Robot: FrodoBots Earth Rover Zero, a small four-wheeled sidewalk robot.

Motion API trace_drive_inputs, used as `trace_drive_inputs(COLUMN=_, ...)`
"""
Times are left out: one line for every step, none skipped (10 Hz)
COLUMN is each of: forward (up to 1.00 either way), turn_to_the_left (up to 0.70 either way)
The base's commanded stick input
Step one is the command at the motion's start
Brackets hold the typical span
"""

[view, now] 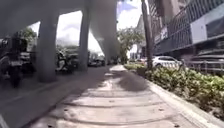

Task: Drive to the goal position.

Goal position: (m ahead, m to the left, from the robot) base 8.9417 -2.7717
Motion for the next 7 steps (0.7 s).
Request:
trace_drive_inputs(forward=0.70, turn_to_the_left=0.00)
trace_drive_inputs(forward=0.70, turn_to_the_left=0.00)
trace_drive_inputs(forward=0.70, turn_to_the_left=0.00)
trace_drive_inputs(forward=0.70, turn_to_the_left=0.00)
trace_drive_inputs(forward=0.70, turn_to_the_left=0.00)
trace_drive_inputs(forward=0.70, turn_to_the_left=0.00)
trace_drive_inputs(forward=0.70, turn_to_the_left=0.00)
